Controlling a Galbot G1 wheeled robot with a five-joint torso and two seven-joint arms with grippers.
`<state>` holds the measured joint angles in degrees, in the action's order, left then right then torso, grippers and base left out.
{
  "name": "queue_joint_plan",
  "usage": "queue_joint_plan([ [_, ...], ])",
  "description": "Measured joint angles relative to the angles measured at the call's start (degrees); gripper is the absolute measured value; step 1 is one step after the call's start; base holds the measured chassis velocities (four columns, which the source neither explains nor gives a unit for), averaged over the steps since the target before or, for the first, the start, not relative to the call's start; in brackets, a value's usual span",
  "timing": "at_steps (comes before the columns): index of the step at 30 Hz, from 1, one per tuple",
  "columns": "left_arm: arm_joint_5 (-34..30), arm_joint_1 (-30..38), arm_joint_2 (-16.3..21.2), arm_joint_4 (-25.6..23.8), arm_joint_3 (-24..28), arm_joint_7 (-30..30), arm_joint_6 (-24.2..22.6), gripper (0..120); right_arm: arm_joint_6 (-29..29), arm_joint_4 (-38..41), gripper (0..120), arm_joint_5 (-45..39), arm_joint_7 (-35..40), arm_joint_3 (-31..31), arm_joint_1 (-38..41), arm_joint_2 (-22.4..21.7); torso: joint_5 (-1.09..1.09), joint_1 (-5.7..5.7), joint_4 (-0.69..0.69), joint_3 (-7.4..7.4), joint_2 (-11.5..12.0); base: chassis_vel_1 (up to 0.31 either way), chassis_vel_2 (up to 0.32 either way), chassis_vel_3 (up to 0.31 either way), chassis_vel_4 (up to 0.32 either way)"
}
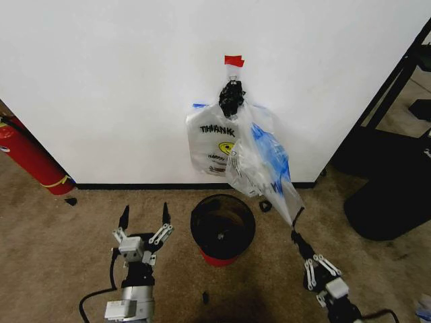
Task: Pick up the garbage bag from the wall and place it over the trash bin.
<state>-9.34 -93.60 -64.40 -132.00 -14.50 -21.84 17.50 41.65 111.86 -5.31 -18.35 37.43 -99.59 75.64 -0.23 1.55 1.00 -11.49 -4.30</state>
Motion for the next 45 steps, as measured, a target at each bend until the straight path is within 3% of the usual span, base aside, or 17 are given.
queue_joint_plan([
  [6, -18.48, 10.46, 14.0, -7.86, 2.24, 1.47, -10.74, 100, -4.66, 1.61, 0, 3.76, 3.02, -1.27, 5.11, -1.64, -0.01, 0.0, 0.0, 0.0, 0.0, 0.0, 0.0, 0.0, 0.0],
  [8, -19.92, 11.28, 14.62, -8.39, 2.42, 1.61, -11.64, 100, -4.98, 1.66, 0, 4.1, 3.23, -1.35, 5.42, -1.71, -0.01, 0.0, 0.02, 0.0, 0.0, 0.0, 0.0, 0.0, 0.0],
  [11, -28.71, 15.78, 19.32, -11.48, 3.0, 2.15, -21.1, 100, -6.68, 1.72, 0, 6.02, 4.24, -2.75, 7.21, -1.93, 0.0, 0.0, -0.05, 0.0, 0.0, 0.0, 0.0, 0.0, 0.0],
  [13, -32.7, 19.52, 22.32, -11.7, 3.33, 2.55, -27.57, 100, -7.1, 1.64, 0, 7.35, 4.59, -3.19, 7.29, -1.51, -0.01, 0.0, -0.01, 0.0, 0.0, 0.0, 0.0, 0.0, 0.0],
  [15, -34.71, 21.49, 23.43, -11.7, 3.89, 2.58, -29.61, 100, -7.13, 1.56, 0, 7.89, 4.65, -3.25, 7.3, -1.36, -0.01, 0.0, -0.02, 0.0, 0.0, 0.0, 0.0, 0.0, 0.0],
  [19, -45.88, 36.3, 26.25, -11.72, 10.7, 1.13, -35.64, 100, -7.08, 1.21, 0, 9.33, 4.75, -3.32, 7.45, -0.74, 0.0, 0.0, 0.02, 0.0, 0.0, 0.0, 0.0, 0.0, 0.0],
  [21, -53.67, 44.91, 25.96, -11.72, 14.94, -1.47, -39.06, 100, -7.08, 1.2, 0, 9.79, 5.07, -3.27, 7.66, -0.34, 0.0, 0.01, 0.01, 0.0, 0.0, 0.0, 0.0, 0.0, 0.0],
  [23, -57.59, 48.68, 25.34, -11.7, 16.29, -3.03, -41.05, 100, -7.08, 1.2, 0, 10.1, 5.28, -3.18, 7.7, -0.15, 0.01, 0.0, 0.01, 0.0, 0.0, 0.0, 0.0, 0.0, 0.0],
  [25, -66.17, 56.53, 22.7, -11.22, 19.25, -6.67, -44.4, 100, -7.06, 1.26, 0, 10.49, 5.58, -2.87, 7.56, 0.29, 0.0, 0.0, -0.02, 0.0, 0.0, 0.0, 0.0, 0.0, 0.0],
  [27, -70.48, 63.05, 20.09, -9.62, 22.07, -9.36, -46.22, 100, -7.04, 1.44, 0, 10.61, 5.75, -2.63, 7.15, 0.62, 0.02, 0.0, -0.01, 0.01, 0.0, 0.0, 0.0, 0.0, 0.0],
  [29, -70.94, 64.73, 19.38, -9.07, 23.1, -9.77, -46.72, 100, -7.03, 1.49, 0, 10.63, 5.79, -2.53, 6.98, 0.7, 0.02, 0.01, 0.0, 0.0, 0.0, 0.0, 0.0, 0.0, 0.0],
  [32, -70.37, 73.47, 15.6, -4.67, 30.97, -11.32, -48.41, 100, -6.92, 1.72, 0, 10.65, 5.96, -1.76, 6.18, 0.89, 0.02, 0.0, -0.08, 0.02, 0.0, 0.0, 0.0, 0.0, 0.0],
  [33, -69.78, 75.99, 14.18, -2.69, 33.91, -12.03, -48.86, 100, -6.8, 1.83, 0, 10.6, 6.07, -1.55, 5.99, 0.98, 0.04, -0.01, 0.03, 0.01, 0.0, 0.0, 0.0, 0.0, 0.0],
  [34, -69.02, 78.09, 12.72, -0.71, 36.52, -12.73, -49.15, 100, -6.76, 1.84, 0, 10.57, 6.12, -1.43, 5.87, 0.99, -0.01, 0.0, 0.02, 0.0, 0.01, 0.0, 0.0, 0.0, 0.0],
  [37, -68.56, 78.99, 12.02, 0.26, 37.65, -13.11, -49.27, 99, -6.76, 1.85, 0, 10.56, 6.16, -1.34, 5.85, 0.99, 0.0, 0.0, 0.01, 0.0, 0.01, 0.0, 0.0, 0.0, 0.0],
  [38, -67.13, 81.5, 10.03, 3.09, 40.39, -14.28, -49.67, 98, -6.71, 2.02, 0, 10.55, 6.18, -1.32, 5.85, 1.09, 0.05, 0.0, 0.01, 0.0, 0.01, 0.0, 0.0, 0.0, 0.0],
  [45, -65.67, 85.2, 6.09, 8.59, 44.74, -16.82, -51.96, 96, -6.44, 2.05, 0, 10.53, 6.18, -1.29, 5.71, 1.3, 0.01, 0.0, -0.03, 0.0, 0.01, 0.0, 0.0, 0.0, 0.0],
])
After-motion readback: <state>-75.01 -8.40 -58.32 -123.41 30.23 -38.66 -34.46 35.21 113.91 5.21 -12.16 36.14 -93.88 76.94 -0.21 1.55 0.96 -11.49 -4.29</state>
